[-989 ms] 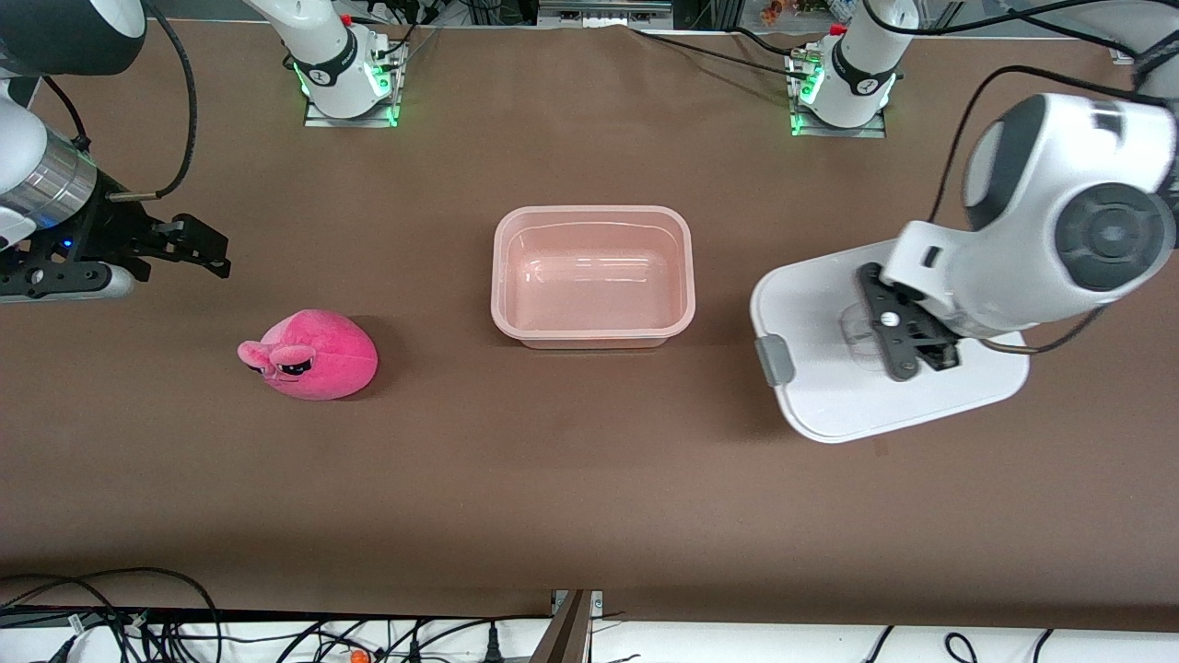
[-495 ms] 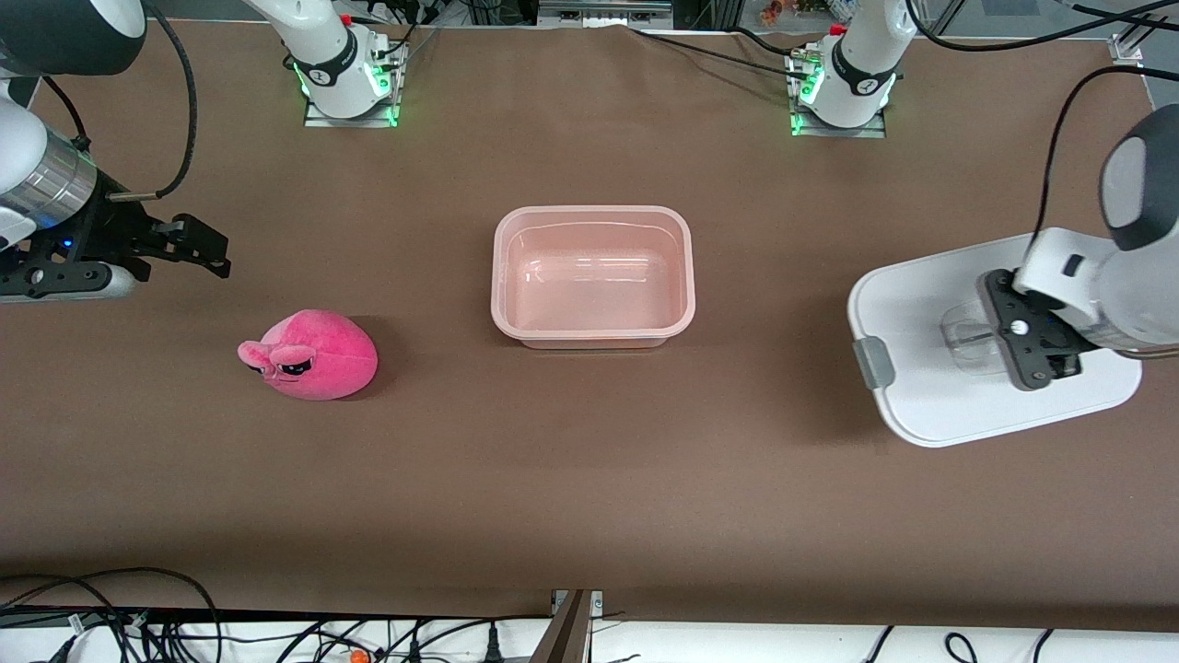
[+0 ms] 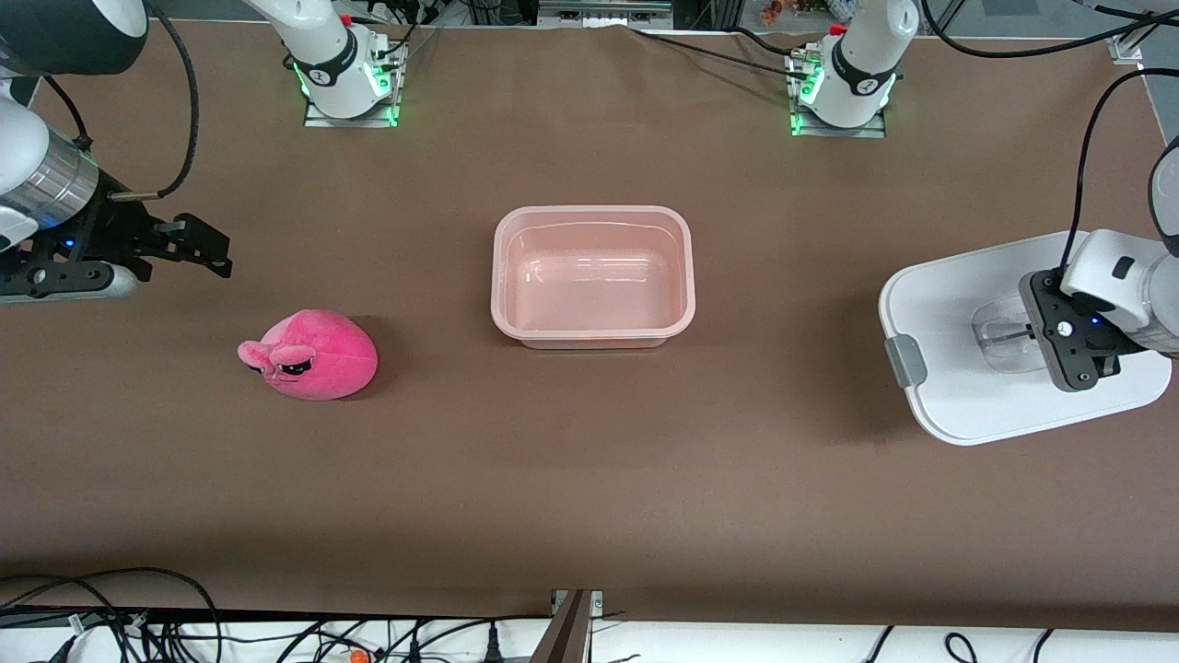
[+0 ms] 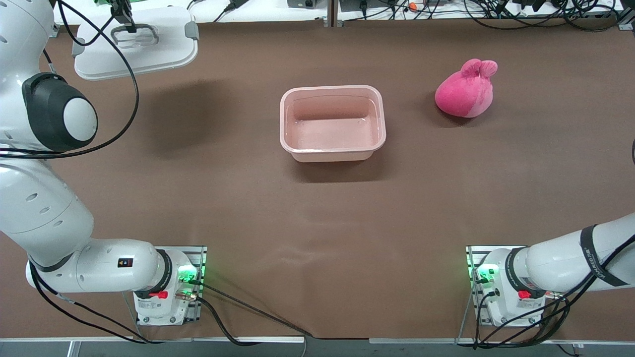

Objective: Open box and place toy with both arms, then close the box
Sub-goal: 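Lower the lid onto the table beside the box, then reach the right gripper down to the pink plush toy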

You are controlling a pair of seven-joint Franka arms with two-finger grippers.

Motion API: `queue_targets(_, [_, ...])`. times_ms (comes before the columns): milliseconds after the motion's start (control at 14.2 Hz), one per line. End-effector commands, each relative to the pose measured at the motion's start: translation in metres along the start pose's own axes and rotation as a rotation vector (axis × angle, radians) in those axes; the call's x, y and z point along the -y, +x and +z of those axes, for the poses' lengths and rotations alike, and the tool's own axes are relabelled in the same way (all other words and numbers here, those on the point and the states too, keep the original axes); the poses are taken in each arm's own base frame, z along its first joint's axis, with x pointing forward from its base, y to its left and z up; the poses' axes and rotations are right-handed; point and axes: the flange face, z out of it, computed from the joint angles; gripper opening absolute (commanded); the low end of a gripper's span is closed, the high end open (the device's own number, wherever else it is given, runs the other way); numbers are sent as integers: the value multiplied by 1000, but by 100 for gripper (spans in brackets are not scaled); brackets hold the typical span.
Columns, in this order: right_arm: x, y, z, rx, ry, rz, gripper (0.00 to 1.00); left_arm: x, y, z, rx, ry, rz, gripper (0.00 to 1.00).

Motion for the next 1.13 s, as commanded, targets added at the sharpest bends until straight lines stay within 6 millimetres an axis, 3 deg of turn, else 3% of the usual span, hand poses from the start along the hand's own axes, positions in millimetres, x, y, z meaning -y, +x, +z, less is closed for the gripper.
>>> queue_targets(0, [6, -2, -7, -14, 3, -11, 100, -2, -2, -6, 32, 7, 21, 0])
queue_targets(424, [4, 2, -1, -13, 12, -4, 100, -1, -2, -5, 31, 5, 18, 0])
queue_targets(636, [12, 11, 30, 40, -14, -29, 100, -1, -2, -5, 31, 5, 20, 0])
queue_targets(848, [9, 29, 80, 107, -61, -79, 100, -1, -2, -5, 31, 5, 21, 0])
queue_targets(989, [10, 38, 97, 106, -57, -97, 100, -1, -2, -5, 31, 5, 21, 0])
queue_targets(1060, [11, 45, 129, 144, -57, -100, 100, -1, -2, -5, 31, 5, 21, 0])
